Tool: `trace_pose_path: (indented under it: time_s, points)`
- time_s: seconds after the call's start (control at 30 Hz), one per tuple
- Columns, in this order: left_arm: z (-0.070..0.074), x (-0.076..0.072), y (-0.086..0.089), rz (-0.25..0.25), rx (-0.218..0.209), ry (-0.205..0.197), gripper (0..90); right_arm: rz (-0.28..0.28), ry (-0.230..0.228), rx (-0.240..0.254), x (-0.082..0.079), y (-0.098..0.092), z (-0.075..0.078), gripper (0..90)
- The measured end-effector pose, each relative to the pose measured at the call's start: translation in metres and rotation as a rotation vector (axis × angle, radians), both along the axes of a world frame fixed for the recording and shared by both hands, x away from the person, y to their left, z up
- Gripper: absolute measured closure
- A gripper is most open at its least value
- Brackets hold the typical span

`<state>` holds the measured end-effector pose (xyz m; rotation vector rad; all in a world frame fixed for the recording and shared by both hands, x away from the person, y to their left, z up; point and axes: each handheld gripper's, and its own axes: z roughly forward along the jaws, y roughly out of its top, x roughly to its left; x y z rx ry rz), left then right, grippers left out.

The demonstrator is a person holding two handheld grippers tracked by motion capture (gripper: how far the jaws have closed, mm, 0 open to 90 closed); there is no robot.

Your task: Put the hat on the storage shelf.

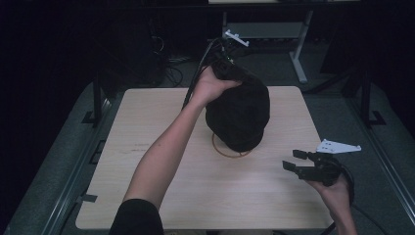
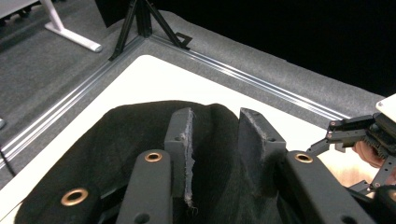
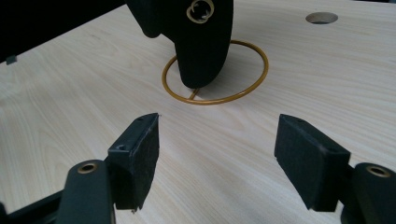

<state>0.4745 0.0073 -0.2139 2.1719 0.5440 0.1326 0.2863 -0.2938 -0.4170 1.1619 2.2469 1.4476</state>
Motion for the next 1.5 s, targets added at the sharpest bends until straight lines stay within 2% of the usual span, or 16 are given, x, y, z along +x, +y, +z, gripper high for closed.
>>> trace_pose_path:
  time_s: [0.27, 0.53, 0.83, 1.03, 1.23, 1.5]
  points:
    - [0.000, -0.004, 0.009, 0.002, 0.003, -0.010, 62.5, -0.001, -0.001, -0.005, 0.000, 0.001, 0.000, 29.8]
    - [-0.003, -0.007, 0.018, 0.012, 0.004, -0.001, 60.1, -0.006, 0.000, -0.011, 0.000, 0.001, 0.000, 27.8]
    - [0.004, -0.015, 0.027, 0.005, -0.006, -0.016, 59.1, -0.002, -0.004, -0.022, 0.001, 0.003, -0.001, 27.3]
    - [0.003, -0.020, 0.037, 0.011, -0.009, -0.017, 58.7, -0.004, -0.002, -0.025, 0.001, 0.004, -0.001, 26.9]
    - [0.001, -0.024, 0.048, 0.027, -0.029, -0.012, 58.1, -0.002, 0.004, -0.032, 0.001, 0.006, -0.001, 26.7]
    - [0.001, -0.030, 0.061, 0.028, -0.023, -0.020, 57.6, -0.005, 0.001, -0.033, 0.002, 0.006, -0.001, 26.1]
